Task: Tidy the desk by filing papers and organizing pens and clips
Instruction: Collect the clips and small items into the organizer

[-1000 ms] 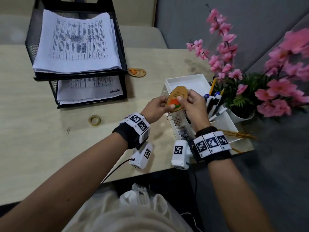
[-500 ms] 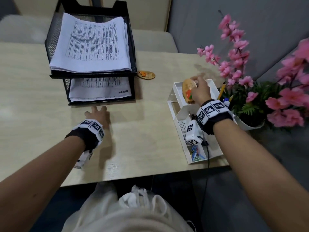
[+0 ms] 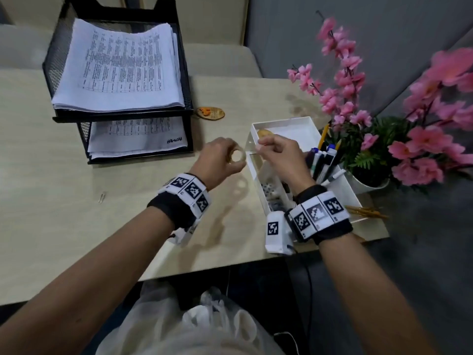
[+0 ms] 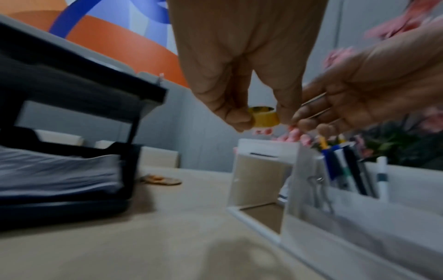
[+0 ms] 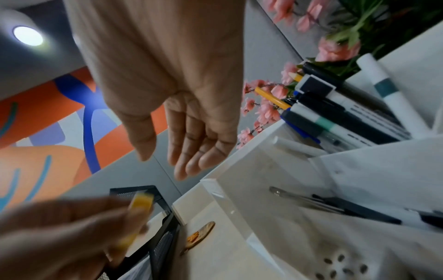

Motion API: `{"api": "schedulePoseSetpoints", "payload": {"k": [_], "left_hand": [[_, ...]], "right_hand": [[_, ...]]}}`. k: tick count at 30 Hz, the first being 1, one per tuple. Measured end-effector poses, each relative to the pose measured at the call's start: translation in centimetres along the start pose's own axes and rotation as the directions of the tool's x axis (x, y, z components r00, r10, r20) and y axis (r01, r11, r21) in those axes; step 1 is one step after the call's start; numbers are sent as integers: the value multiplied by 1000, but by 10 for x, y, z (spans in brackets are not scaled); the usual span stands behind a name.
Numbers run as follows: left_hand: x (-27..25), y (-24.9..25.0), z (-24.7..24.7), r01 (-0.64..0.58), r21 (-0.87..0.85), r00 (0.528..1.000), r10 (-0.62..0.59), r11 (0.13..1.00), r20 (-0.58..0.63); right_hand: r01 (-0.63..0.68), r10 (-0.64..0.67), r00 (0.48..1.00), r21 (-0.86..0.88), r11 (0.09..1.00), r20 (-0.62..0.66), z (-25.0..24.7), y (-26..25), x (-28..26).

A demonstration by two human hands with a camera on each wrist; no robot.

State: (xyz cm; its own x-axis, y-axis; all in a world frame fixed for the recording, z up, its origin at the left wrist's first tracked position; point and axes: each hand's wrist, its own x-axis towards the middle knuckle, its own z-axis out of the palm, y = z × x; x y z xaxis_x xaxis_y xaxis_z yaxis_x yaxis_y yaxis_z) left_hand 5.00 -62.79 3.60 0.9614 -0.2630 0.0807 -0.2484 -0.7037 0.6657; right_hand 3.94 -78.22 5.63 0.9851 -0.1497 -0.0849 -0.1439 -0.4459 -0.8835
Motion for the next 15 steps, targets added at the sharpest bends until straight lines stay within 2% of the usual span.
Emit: {"api": "schedulePoseSetpoints", "payload": {"k": [3,7,9,10,13,15], "left_hand": [[2,27,13,-79,-129,997,82,988,14],[4,29,25,-85,-209,991,104,974,86],[12,19,23,-58,-184,994,75,981,85],[20,12,22,-36,-170,998,45,985,49],[56,-14,14,53,-88,994,-60,995,-88],[91,-30,13,135,19,988,-134,991,-75]], "right_hand": [[-23,25,999,82,996,-25,-7,1,-8],[-35,44,989,63,997,-144,-23,11,-13],[-30,22,975,-36,999,-220,-28,20,-16],[-27,1,976,-118,993,-216,-28,26,-17],[8,-48,995,-429,903,-84,-18,43,-18],[20,-31,999,-541,841,-12,-9,49,-16]]}}
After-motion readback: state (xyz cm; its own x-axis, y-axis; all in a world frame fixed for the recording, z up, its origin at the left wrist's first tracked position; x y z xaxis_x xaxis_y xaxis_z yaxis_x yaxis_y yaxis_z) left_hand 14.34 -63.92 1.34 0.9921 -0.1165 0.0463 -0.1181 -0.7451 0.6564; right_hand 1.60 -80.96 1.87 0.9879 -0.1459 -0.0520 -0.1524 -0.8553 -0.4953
